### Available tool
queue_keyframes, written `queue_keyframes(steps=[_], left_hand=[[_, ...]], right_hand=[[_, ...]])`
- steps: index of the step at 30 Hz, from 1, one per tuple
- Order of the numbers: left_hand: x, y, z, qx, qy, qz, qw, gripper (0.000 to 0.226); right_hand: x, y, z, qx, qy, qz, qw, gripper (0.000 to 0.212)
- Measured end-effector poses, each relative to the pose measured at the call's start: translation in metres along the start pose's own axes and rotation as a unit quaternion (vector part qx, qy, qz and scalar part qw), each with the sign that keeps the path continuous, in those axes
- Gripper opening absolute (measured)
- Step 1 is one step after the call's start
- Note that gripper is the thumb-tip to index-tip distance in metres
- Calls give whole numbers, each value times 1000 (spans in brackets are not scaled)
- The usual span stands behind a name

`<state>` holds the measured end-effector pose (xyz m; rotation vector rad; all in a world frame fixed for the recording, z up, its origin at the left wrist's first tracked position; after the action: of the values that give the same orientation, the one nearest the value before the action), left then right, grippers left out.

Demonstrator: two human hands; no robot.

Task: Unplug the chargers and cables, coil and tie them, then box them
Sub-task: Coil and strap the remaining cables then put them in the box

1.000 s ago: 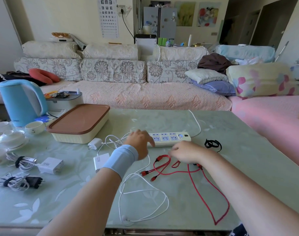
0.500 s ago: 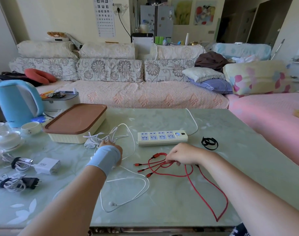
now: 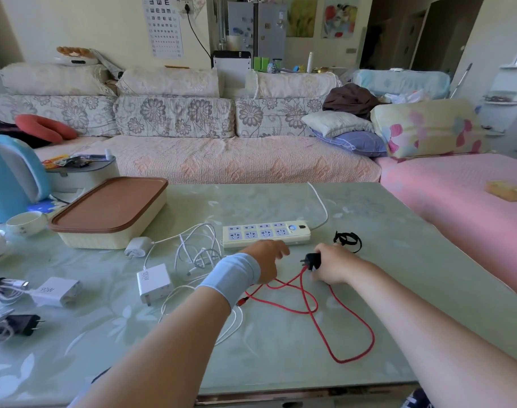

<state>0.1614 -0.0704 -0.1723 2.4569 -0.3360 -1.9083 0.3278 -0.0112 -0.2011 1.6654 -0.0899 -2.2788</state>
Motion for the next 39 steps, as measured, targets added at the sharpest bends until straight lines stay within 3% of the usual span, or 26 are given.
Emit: queue_keyframes(steps=[3,5,8,10,14,18,20,23,25,26,27,30,33,35,36,39], left_hand=[[1,-5,-23,26,75,2,997,66],[4,-5,-35,34,124,38,991,55],[14,2,-47,0,169,191,967,36],[21,8,-47,-49,163,286,943,29],[17,8,-42,-91,280,234,926,44],[7,11,-59,13,382,189,905,34],[3,11,-65,43,434,160,885,21],[-10,9,-61,3,564,70,823,23],[-22,6,-50,-28,669,8,743,27],[-28,4,-42,-36,714,-17,699,29],[-34,2,-33,-43,750,-39,659,30],[-44,-2,-6,-73,827,-87,550,32],[-49,0,20,-127,855,-119,488,37],[-49,4,34,-162,849,-121,488,38],[-49,7,39,-178,835,-117,507,37],[-50,18,39,-209,741,-84,633,32]], right_hand=[[3,-4,-4,-13,4,-2,1000,40],[1,-2,-8,-14,-36,8,999,36],[-5,4,-14,-21,-115,7,993,35],[-14,7,-14,-47,-184,-17,982,46],[-34,15,-1,-104,-354,-71,927,58],[-44,20,15,-134,-442,-92,882,59],[-45,25,18,-117,-484,-81,863,48],[-39,32,27,-84,-616,80,779,32],[-36,43,36,-59,-681,225,694,42],[-35,49,39,-64,-686,270,673,44],[-36,54,41,-77,-675,295,672,44],[-39,67,45,-106,-622,301,715,37],[-47,72,36,-81,-558,295,772,25],[-51,73,22,-44,-526,293,797,28],[-54,72,15,-35,-521,286,804,29],[-69,70,11,-62,-562,237,790,29]])
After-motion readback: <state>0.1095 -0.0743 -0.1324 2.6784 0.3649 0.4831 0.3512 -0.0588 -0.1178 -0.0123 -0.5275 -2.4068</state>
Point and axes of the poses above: each hand's wrist, its own y-axis away from the middle knuckle, its own x-axis out of the palm, z = x × y, the point moved 4 cm from there along -y, towards the middle knuckle, and after that the axes turned 8 degrees about -y, right-handed, at the moved point
